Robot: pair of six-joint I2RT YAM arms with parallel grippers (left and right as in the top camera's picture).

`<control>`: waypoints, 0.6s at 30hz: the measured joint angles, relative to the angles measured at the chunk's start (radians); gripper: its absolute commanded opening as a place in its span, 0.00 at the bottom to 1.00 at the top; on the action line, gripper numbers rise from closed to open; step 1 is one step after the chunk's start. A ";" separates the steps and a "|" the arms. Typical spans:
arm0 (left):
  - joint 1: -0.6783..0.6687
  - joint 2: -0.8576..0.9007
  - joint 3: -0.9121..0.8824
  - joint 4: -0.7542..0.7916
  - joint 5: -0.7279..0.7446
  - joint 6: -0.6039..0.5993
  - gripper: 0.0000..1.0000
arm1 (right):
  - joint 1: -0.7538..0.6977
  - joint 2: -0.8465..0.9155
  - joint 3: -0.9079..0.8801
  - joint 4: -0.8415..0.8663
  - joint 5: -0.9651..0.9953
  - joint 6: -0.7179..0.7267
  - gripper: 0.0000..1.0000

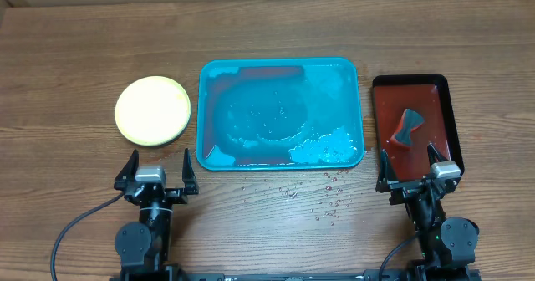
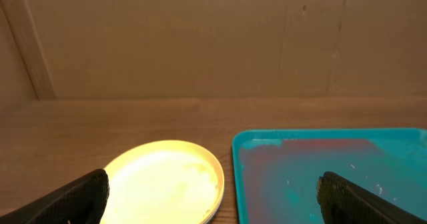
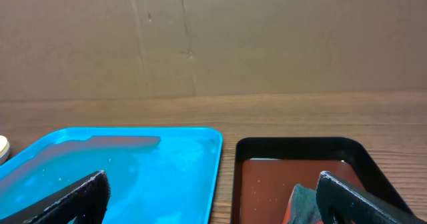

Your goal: Clean dirty plates on tray and stack at the side

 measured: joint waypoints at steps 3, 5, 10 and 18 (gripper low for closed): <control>0.000 -0.042 -0.010 -0.046 0.001 0.029 1.00 | 0.000 0.000 0.000 0.000 0.000 -0.001 1.00; 0.000 -0.060 -0.013 -0.092 0.001 0.049 1.00 | 0.000 0.000 0.000 0.000 0.000 -0.001 1.00; 0.000 -0.071 -0.018 -0.123 0.000 0.078 1.00 | 0.000 0.000 0.000 0.000 0.000 -0.001 1.00; 0.000 -0.071 -0.018 -0.123 0.001 0.082 1.00 | 0.000 0.000 0.000 0.000 0.000 0.000 1.00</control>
